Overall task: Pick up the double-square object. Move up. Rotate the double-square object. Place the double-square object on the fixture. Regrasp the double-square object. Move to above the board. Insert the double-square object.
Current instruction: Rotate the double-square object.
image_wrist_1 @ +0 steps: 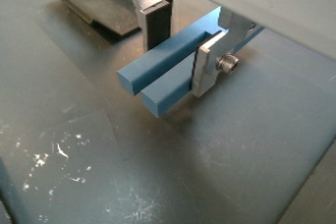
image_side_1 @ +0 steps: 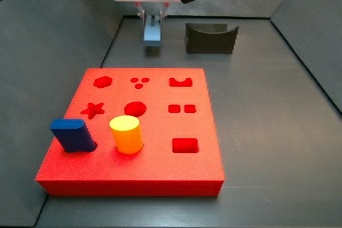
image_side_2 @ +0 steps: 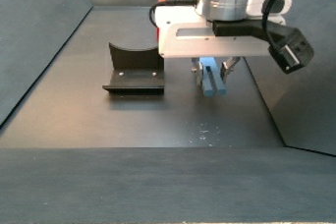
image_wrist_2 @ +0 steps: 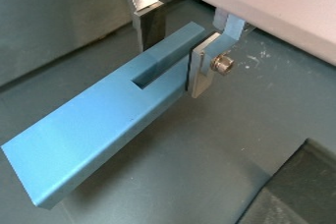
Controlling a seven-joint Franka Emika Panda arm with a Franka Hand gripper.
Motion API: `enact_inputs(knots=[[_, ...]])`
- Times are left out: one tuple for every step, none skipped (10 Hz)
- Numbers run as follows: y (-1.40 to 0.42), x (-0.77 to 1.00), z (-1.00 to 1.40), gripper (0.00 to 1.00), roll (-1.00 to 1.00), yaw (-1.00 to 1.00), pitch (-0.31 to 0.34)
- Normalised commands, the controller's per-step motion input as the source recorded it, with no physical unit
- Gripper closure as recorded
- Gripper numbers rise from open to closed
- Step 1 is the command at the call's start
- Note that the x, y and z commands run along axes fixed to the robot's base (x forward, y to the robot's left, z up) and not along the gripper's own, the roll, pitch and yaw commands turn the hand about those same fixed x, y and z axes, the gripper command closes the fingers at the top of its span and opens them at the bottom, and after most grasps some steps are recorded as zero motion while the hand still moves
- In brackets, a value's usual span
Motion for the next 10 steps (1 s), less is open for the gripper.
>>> enact_inputs(knots=[[0.02,0.04,-0.54,1.00,-0.17,0.00,-0.108],[0.02,0.04,-0.47,1.00,-0.18,-0.01,-0.112],[0.02,0.04,-0.43,1.00,-0.19,-0.01,-0.118],[0.03,0.03,-0.36,1.00,-0.19,-0.01,-0.132],[0.03,0.03,-0.29,1.00,-0.20,-0.02,-0.134],[0.03,0.03,-0.23,1.00,-0.20,-0.02,-0.139],[0.03,0.02,-0.20,1.00,-0.21,-0.02,-0.143],[0.03,0.02,-0.14,1.00,-0.21,-0.02,-0.148],[0.03,0.02,-0.08,1.00,-0.22,-0.02,-0.153],[0.03,0.01,-0.08,1.00,-0.22,-0.02,-0.151]])
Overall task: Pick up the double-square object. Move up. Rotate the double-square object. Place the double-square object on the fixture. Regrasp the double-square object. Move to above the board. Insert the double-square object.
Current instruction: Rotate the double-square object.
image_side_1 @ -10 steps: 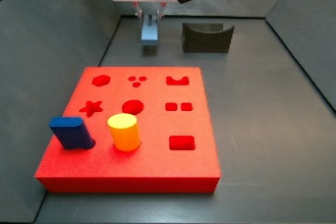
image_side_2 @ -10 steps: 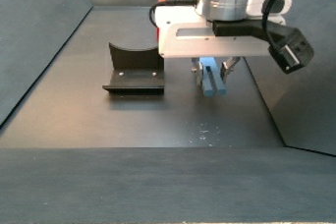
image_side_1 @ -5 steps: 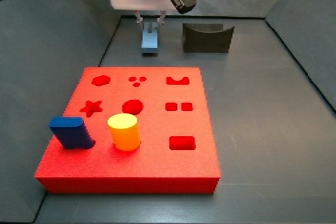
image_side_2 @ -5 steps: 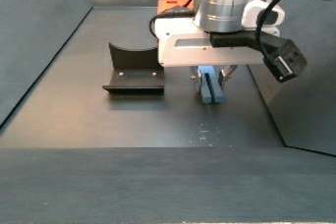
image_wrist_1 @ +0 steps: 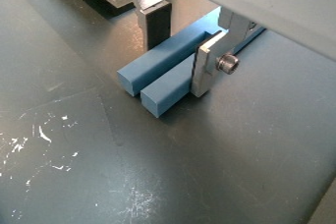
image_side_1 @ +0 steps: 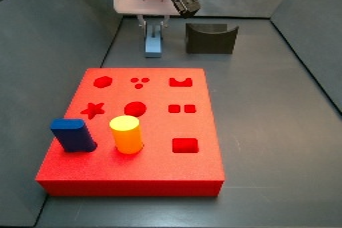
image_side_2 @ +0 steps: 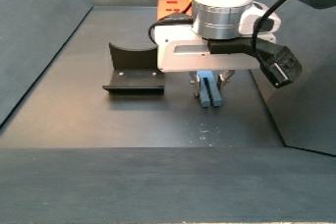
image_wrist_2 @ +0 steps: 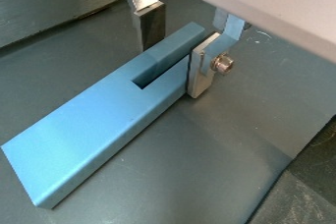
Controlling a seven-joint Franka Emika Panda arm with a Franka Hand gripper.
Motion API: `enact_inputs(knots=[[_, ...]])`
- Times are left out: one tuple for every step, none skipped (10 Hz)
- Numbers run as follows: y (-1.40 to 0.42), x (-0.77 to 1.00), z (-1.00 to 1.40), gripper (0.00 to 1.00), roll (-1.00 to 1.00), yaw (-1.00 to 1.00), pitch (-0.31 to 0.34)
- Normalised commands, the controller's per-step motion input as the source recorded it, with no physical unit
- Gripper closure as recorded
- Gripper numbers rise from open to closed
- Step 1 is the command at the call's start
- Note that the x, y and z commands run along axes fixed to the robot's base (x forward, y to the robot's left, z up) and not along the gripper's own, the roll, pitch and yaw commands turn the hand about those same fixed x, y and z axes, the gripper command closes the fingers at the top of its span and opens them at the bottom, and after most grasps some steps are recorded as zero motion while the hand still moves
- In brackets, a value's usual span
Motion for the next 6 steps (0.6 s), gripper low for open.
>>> enact_inputs(knots=[[0.00,0.00,0.00,0.00,0.00,0.00,0.000],[0.00,0.00,1.00,0.00,0.00,0.00,0.000],[0.00,-0.01,1.00,0.00,0.00,0.00,0.019],[0.00,-0.02,1.00,0.00,0.01,0.00,0.037],[0.00,-0.01,1.00,0.00,0.03,-0.01,0.070],[0.00,-0.02,1.00,0.00,0.05,-0.01,0.093]])
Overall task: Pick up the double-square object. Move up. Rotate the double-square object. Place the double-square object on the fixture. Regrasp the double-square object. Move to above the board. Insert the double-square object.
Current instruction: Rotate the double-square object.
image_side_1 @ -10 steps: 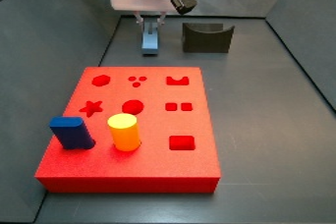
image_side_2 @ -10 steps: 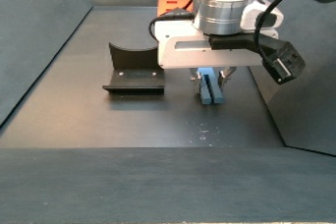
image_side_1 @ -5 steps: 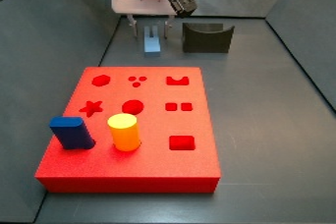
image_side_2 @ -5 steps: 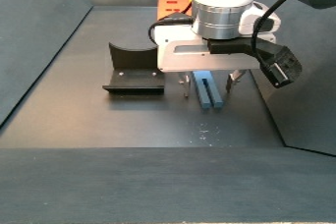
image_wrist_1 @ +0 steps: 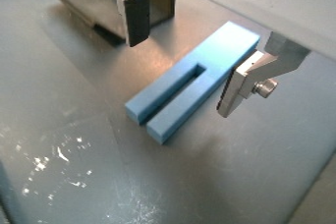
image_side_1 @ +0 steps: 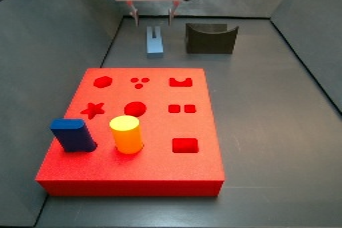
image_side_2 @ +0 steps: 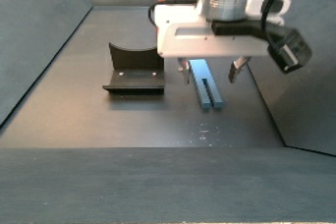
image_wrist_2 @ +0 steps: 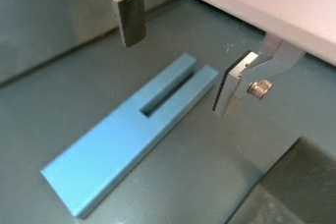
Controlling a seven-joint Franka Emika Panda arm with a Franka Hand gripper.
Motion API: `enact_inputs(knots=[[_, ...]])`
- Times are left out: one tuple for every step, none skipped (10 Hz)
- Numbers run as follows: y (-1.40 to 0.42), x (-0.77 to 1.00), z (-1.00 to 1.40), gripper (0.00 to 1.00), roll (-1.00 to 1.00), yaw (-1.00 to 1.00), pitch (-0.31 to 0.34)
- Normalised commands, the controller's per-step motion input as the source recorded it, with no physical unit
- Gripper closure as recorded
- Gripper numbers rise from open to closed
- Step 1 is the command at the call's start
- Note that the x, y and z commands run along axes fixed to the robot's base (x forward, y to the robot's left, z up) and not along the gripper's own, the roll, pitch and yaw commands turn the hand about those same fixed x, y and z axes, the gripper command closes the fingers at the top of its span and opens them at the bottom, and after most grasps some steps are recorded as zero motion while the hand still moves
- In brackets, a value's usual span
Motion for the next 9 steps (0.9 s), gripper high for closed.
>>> enact_inputs(knots=[[0.00,-0.02,1.00,0.00,0.08,-0.01,0.110],[0.00,-0.02,1.00,0.00,0.10,0.00,0.116],[0.00,-0.03,1.00,0.00,0.11,0.00,0.112],[-0.01,-0.03,0.96,0.00,0.11,0.01,0.108],[0.00,-0.03,0.80,0.00,0.11,0.00,0.103],[0.00,0.00,0.00,0.00,0.00,1.00,0.000],[0.00,0.00,-0.08,0.00,0.00,1.00,0.000],[0.00,0.00,-0.27,0.00,0.00,1.00,0.002],[0.00,0.03,-0.26,0.00,0.00,1.00,0.001]])
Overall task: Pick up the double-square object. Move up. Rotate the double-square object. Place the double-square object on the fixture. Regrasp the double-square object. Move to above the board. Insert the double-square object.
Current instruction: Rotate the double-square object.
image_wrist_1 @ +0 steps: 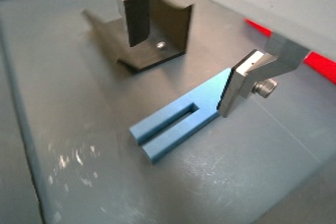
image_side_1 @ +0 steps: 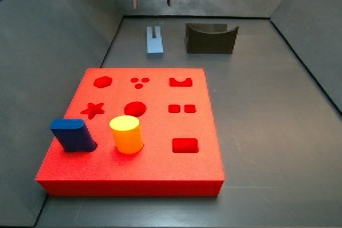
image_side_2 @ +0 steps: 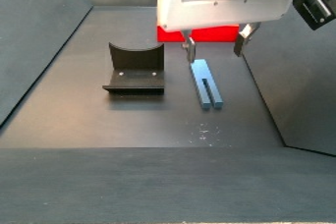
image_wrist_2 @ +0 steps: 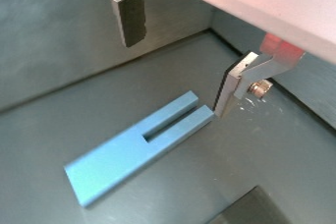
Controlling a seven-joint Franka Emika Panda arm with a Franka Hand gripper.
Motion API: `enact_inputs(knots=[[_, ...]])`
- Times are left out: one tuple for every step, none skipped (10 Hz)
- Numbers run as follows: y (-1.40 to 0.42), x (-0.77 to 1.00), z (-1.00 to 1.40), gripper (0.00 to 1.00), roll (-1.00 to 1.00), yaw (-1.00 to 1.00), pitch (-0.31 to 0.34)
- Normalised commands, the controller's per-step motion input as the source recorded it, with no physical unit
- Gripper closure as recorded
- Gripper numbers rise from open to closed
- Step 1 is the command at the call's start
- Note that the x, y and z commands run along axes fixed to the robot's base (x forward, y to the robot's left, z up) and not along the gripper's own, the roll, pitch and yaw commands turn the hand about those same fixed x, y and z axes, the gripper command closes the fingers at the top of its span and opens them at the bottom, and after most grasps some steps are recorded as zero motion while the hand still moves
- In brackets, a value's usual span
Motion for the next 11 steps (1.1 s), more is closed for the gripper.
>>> enact_inputs(knots=[[0.00,0.04,-0.15,0.00,0.00,1.00,0.000],[0.00,0.03,-0.09,0.00,0.00,1.00,0.000],[0.00,0.03,-0.07,0.00,0.00,1.00,0.000],[0.00,0.03,-0.06,0.00,0.00,1.00,0.000],[0.00,0.03,-0.05,0.00,0.00,1.00,-0.001],[0.00,0.03,-0.05,0.00,0.00,1.00,-0.001],[0.00,0.03,-0.05,0.00,0.00,1.00,-0.001],[0.00,0.03,-0.05,0.00,0.00,1.00,-0.001],[0.00,0.03,-0.05,0.00,0.00,1.00,-0.001],[0.00,0.03,-0.05,0.00,0.00,1.00,-0.001],[0.00,0.03,-0.05,0.00,0.00,1.00,-0.001]])
